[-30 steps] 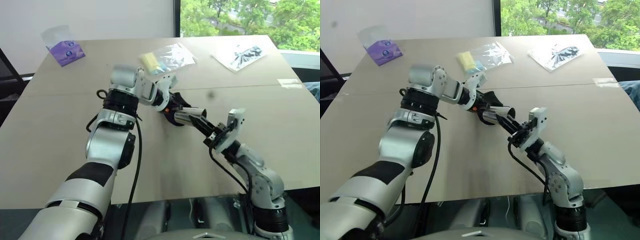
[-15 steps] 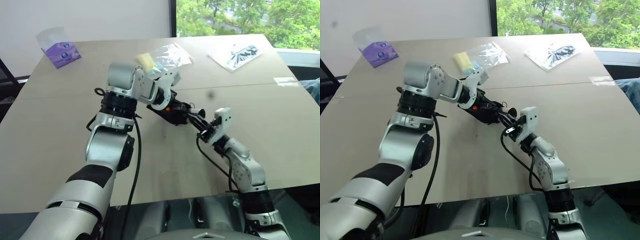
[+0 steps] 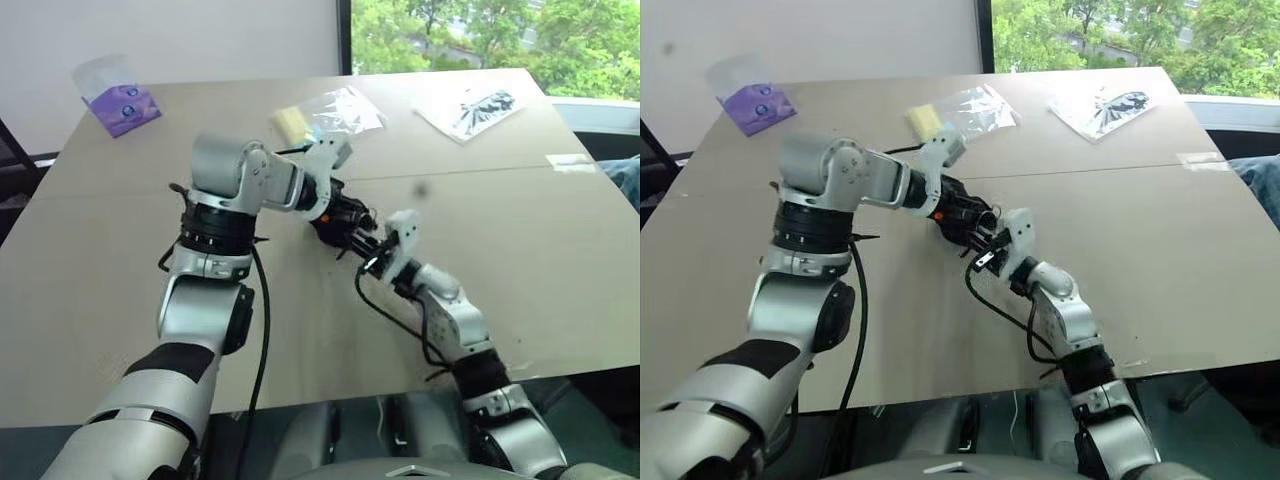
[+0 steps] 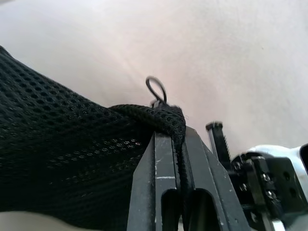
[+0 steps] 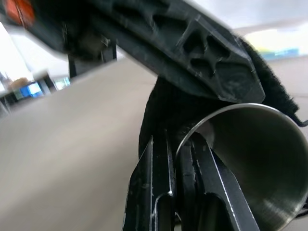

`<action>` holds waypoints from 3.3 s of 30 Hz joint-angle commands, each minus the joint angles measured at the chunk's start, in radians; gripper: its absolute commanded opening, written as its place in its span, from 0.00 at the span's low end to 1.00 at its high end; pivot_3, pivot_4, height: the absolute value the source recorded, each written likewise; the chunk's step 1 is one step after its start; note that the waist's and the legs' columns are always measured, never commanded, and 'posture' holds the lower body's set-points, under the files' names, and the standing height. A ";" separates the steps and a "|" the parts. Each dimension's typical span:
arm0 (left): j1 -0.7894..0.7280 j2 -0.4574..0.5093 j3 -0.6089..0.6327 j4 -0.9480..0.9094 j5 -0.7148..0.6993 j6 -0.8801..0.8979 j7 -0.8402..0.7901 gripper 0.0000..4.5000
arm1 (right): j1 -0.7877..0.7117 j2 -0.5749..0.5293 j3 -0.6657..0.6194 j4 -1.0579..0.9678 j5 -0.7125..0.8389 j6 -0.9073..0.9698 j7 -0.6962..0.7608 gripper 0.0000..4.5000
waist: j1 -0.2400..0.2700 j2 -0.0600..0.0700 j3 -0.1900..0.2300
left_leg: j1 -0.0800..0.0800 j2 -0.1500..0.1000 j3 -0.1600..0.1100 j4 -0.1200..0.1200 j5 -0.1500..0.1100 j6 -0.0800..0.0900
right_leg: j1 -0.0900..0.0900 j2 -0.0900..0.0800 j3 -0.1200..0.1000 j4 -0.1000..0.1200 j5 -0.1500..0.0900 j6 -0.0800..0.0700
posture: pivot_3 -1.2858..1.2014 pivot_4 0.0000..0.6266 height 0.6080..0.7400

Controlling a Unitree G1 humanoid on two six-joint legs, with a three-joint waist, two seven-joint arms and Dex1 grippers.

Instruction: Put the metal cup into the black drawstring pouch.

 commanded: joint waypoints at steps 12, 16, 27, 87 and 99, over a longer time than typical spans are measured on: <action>0.079 -0.026 0.106 -0.204 -0.248 0.005 0.143 0.00 | -0.198 0.089 -0.010 0.206 -0.033 -0.159 0.050 0.01 | 0.001 0.000 0.000 | 0.000 0.000 -0.001 0.001 0.001 -0.001 | 0.001 0.000 -0.001 -0.001 0.000 0.000 | 0.52 0.24 1.00; 0.093 -0.045 0.121 -0.229 -0.277 0.005 0.181 0.00 | -0.206 0.069 0.141 0.249 -0.208 -0.346 0.062 0.01 | -0.004 0.000 0.000 | 0.000 -0.001 -0.001 0.000 0.001 -0.001 | 0.000 0.000 -0.001 -0.001 0.000 0.000 | 0.52 0.24 1.00; 0.165 -0.047 0.157 -0.291 -0.358 0.005 0.267 0.00 | -0.237 0.041 0.155 0.212 -0.222 -0.356 0.113 0.01 | -0.022 -0.001 -0.002 | 0.000 -0.001 -0.003 0.000 0.001 -0.002 | 0.001 0.000 -0.003 -0.001 0.000 0.000 | 0.52 0.24 1.00; 0.417 0.554 0.386 -0.218 -0.320 -0.336 -0.281 0.00 | -0.211 0.051 0.111 -0.010 -0.122 0.126 0.070 0.99 | -0.001 -0.001 -0.002 | 0.000 0.001 -0.004 -0.003 0.002 -0.003 | 0.000 0.000 -0.004 -0.002 0.001 -0.001 | 0.52 0.24 1.00; 0.391 0.546 0.353 -0.204 -0.296 -0.376 -0.283 0.00 | -0.238 0.108 0.054 -0.034 -0.002 0.254 0.105 0.99 | -0.001 -0.001 -0.002 | 0.000 0.001 -0.004 -0.003 0.002 -0.003 | 0.000 0.000 -0.004 -0.002 0.001 -0.001 | 0.52 0.24 1.00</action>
